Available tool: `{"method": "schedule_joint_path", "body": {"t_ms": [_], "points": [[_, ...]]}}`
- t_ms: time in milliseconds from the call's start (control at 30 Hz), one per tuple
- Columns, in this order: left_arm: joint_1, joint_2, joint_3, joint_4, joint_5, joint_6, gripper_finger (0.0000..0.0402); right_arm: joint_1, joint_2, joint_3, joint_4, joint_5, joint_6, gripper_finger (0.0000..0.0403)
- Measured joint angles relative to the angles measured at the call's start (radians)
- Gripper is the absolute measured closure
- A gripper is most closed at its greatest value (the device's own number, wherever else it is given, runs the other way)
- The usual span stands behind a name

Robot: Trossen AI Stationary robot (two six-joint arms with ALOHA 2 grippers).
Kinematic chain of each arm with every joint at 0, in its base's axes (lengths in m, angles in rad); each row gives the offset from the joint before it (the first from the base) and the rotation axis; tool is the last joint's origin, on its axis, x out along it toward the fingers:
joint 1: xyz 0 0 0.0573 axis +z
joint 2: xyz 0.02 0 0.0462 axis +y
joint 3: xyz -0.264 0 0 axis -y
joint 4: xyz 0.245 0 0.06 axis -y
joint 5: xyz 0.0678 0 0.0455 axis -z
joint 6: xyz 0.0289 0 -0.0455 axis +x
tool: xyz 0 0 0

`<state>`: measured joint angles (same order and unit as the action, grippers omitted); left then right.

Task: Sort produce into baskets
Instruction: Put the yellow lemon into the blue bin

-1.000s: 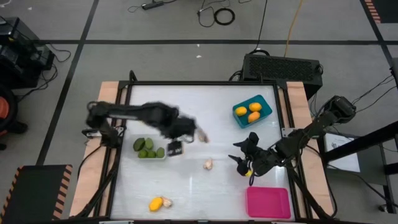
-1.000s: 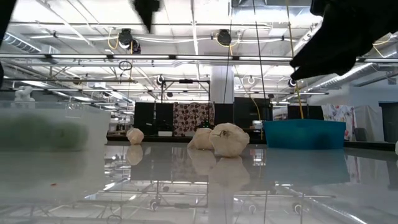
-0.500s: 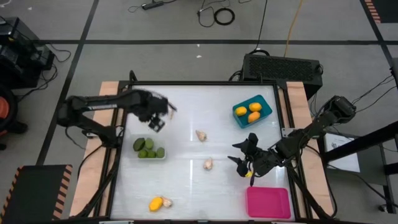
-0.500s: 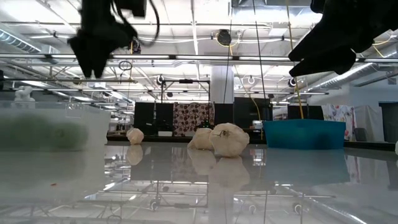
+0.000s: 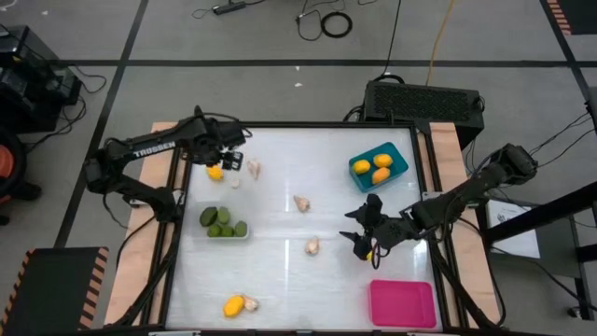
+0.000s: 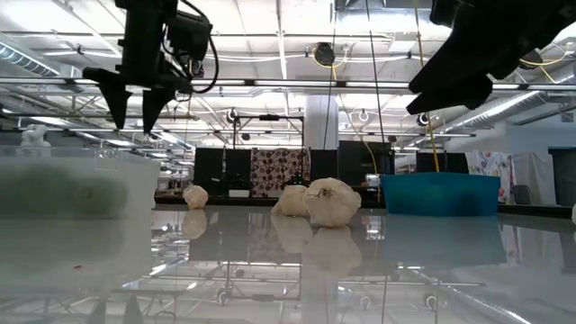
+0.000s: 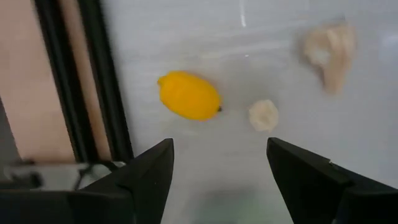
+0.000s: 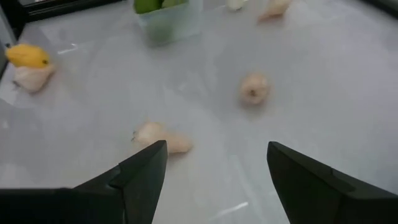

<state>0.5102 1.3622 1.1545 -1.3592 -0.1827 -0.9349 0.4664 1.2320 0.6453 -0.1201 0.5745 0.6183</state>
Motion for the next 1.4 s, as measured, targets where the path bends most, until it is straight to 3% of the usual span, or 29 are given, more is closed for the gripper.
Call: {"method": "schedule_joint_path", "body": {"t_ms": [167,400,533,767,967,1400], "points": [[0.067,0.001,0.000,0.015,0.103,-0.092,0.0139,-0.037,0.000,0.000,0.002,0.001,-0.111,0.0133],[0.067,0.017,-0.015,0.004,0.035,-0.223,0.0139,-0.042,0.000,0.000,-0.012,-0.004,-0.198,0.0133],[0.094,0.017,-0.116,0.112,0.035,-0.279,0.0140,-0.040,0.000,0.000,-0.026,-0.004,-0.208,0.0133],[0.176,0.015,-0.296,0.315,0.156,-0.298,0.0140,-0.033,0.000,0.000,-0.059,-0.004,-0.238,0.0133],[0.224,0.015,-0.328,0.356,0.129,-0.303,0.0140,-0.033,0.000,0.000,-0.103,-0.004,-0.256,0.0133],[0.224,0.015,-0.381,0.382,0.083,-0.381,0.0140,-0.035,0.000,0.000,-0.106,-0.004,-0.352,0.0133]]}}
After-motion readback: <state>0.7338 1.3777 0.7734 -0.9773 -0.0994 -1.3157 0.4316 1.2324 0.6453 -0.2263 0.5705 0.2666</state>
